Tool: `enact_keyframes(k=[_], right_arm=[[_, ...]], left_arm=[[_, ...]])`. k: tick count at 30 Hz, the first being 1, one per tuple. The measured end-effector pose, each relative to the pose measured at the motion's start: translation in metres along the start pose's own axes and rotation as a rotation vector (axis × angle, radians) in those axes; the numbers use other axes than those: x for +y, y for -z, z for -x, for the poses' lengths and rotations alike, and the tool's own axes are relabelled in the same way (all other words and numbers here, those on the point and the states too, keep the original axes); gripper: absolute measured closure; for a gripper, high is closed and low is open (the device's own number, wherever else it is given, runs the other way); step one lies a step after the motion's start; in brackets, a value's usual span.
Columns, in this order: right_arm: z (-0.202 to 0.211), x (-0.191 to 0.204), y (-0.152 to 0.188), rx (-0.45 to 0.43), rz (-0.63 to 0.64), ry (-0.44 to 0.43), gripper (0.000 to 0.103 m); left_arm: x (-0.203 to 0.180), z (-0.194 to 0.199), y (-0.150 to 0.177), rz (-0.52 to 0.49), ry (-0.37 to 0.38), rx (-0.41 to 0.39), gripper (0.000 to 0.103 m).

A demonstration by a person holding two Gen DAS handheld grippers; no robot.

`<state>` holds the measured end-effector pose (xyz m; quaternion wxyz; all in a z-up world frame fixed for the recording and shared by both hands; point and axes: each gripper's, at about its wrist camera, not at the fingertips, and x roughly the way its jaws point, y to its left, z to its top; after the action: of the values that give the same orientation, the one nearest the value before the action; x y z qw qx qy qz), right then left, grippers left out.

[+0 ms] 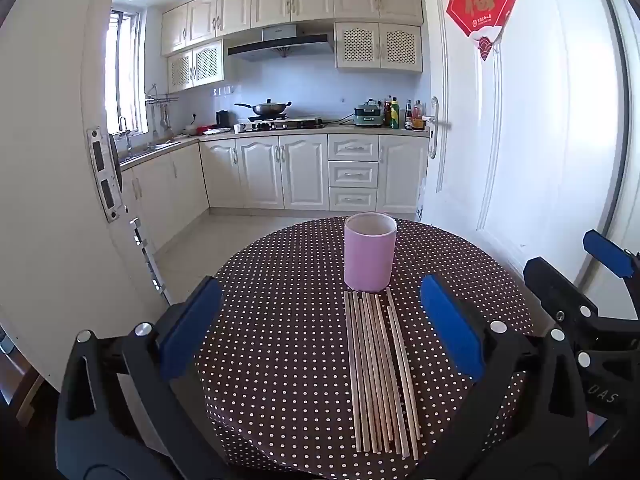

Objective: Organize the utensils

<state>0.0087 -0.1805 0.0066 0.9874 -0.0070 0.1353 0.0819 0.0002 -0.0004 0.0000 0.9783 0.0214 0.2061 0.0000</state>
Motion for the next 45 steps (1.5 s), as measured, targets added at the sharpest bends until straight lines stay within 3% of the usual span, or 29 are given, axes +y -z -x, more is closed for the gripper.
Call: enact_keyframes(k=[45], right_arm=[[0.003, -0.003, 0.004, 0.027, -0.024, -0.011, 0.007]], left_arm=[[-0.003, 0.01, 0.003, -0.006, -0.004, -0.014, 0.006]])
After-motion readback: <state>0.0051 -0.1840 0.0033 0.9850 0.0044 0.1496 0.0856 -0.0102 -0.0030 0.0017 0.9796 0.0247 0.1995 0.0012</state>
